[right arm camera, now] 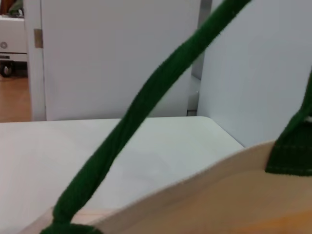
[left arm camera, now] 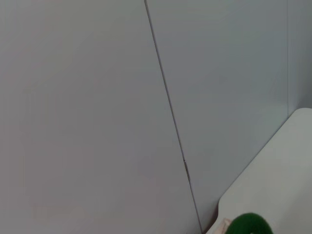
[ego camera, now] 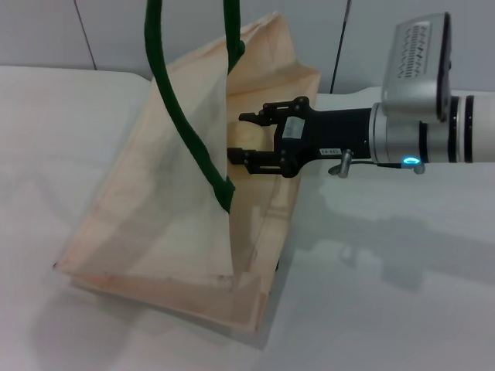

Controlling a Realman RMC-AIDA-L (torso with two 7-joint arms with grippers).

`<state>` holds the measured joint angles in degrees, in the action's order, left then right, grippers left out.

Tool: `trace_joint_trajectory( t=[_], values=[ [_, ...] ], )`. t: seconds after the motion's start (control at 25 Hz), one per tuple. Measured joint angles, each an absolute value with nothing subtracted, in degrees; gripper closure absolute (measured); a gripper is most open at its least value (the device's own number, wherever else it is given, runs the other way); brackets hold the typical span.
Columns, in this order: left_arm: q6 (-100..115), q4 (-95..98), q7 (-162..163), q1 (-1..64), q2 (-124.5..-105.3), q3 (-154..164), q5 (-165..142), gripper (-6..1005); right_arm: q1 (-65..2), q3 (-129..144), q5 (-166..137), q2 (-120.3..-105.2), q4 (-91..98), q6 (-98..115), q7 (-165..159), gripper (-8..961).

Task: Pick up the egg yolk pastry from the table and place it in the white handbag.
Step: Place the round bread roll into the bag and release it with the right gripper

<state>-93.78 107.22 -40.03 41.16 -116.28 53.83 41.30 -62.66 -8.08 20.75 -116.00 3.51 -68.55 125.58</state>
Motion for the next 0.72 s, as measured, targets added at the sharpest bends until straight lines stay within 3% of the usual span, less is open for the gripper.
trace_joint_trajectory(
  t=[0.52, 0.72],
  values=[
    [-93.78, 107.22, -40.16, 40.64, -116.28, 53.36, 40.9, 886, -62.66, -8.16, 20.74, -115.72, 3.89, -68.82, 124.69, 370],
    [-93.78, 107.22, -40.16, 40.61, -116.28, 53.35, 40.81, 878, -62.72, -7.96, 20.73, -115.73, 3.88, -68.87, 124.25, 313]
  ],
)
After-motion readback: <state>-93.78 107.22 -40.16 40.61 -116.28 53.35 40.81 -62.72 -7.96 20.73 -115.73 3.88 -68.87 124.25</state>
